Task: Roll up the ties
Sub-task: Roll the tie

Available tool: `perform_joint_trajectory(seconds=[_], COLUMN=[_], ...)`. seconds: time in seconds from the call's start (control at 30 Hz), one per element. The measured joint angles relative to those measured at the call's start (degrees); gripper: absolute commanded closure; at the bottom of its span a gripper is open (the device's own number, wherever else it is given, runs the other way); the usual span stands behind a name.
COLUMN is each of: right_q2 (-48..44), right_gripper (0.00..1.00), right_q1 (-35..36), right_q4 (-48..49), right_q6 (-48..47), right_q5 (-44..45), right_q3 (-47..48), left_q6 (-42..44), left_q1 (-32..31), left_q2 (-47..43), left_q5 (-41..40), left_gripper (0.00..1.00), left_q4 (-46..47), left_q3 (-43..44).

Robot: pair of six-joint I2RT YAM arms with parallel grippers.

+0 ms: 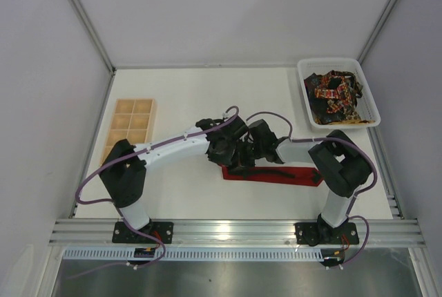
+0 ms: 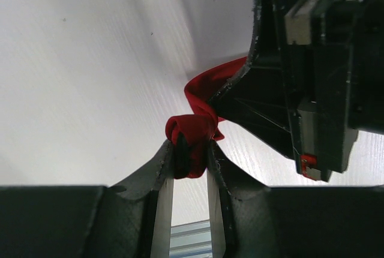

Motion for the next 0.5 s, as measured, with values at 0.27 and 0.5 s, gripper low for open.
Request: perform_joint_trajectory(seconds=[0.27, 0.5], right_q2=[3.89, 4.63], right_gripper=[1.00, 1.00], right_q1=[0.24, 0.26], right_q4=[2.43, 3.82], right_q6=[1.25, 1.44], right_q5=[-0.68, -1.68], right_q3=[0.00, 0.00], left_q6=[0.07, 0.07], left_q1=[-0.85, -1.27], left_q2=[2.29, 4.22], left_q5=[0.11, 0.28], left_gripper=[0.92, 0.91], left_q4=[-0.55, -0.59], left_q3=[2.64, 2.69])
